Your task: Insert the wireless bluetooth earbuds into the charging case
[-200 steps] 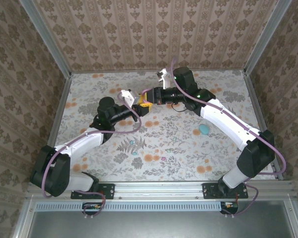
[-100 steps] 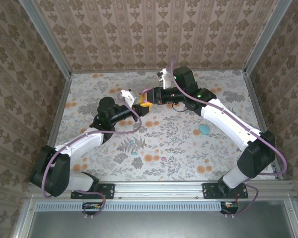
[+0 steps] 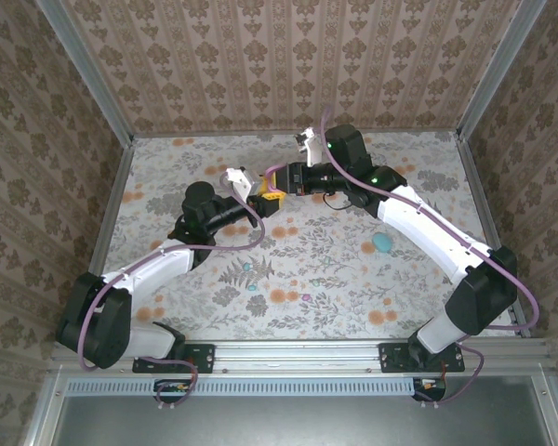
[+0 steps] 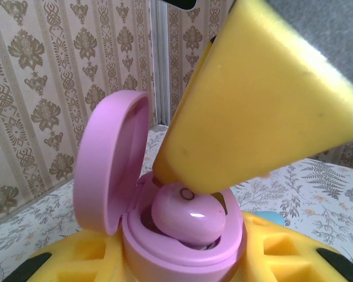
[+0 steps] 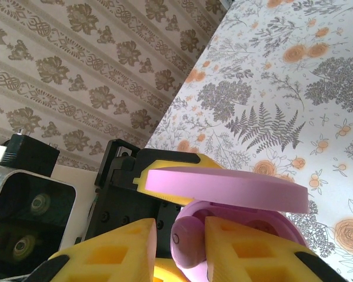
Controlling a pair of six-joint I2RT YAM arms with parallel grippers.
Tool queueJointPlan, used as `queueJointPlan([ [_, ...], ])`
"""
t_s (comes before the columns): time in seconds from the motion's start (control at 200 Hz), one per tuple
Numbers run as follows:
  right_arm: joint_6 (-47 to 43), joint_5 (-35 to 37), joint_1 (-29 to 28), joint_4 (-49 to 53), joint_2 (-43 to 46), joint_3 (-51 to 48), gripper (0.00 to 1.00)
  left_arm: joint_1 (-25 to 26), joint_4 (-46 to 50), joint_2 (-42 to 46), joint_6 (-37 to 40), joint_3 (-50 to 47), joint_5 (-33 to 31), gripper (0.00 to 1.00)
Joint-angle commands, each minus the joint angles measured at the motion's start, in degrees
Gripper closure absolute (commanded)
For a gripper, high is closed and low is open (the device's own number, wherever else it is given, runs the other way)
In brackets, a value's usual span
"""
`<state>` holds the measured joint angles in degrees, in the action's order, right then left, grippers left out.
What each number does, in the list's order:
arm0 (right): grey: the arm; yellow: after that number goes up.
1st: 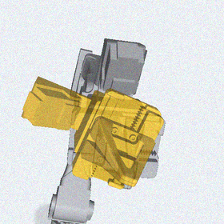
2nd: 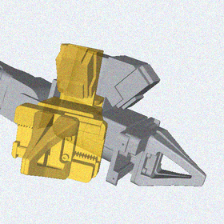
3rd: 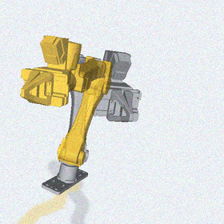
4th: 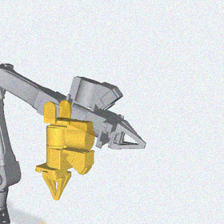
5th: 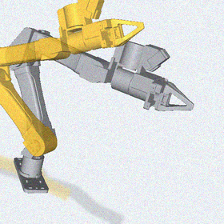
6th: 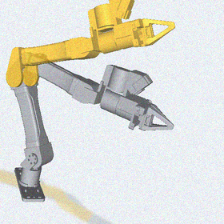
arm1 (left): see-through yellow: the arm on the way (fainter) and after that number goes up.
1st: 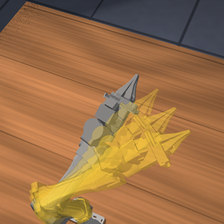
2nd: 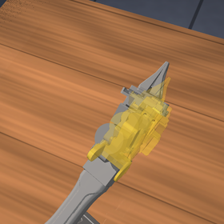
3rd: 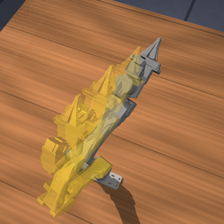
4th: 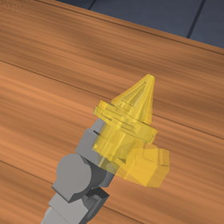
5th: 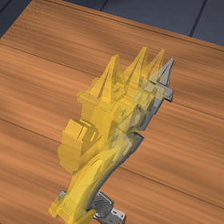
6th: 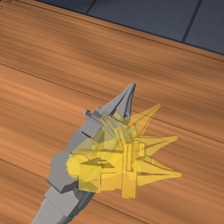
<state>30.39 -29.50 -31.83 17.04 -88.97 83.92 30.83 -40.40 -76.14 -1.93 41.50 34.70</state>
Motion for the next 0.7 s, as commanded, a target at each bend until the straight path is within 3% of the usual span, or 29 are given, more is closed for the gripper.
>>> queueJointPlan([
  [0.0, 0.9, 2.3, -0.1, 3.4, 1.5, 1.1, 0.69, 0.5, -5.3, 1.5, -1.1, 0.8, 0.7, 0.64],
  [0.38, 1.8, 0.1, -0.1, 1.2, 4.3, -0.3, 0.68, 0.5, -5.1, 1.6, -0.8, 0.5, -0.2, 0.64],
  [0.695, -1.1, -1.2, 1.8, 2.5, 13.5, -4.7, 0.67, 0.4, -3.6, 2.3, -0.6, 0.3, -2.5, 0.64],
])
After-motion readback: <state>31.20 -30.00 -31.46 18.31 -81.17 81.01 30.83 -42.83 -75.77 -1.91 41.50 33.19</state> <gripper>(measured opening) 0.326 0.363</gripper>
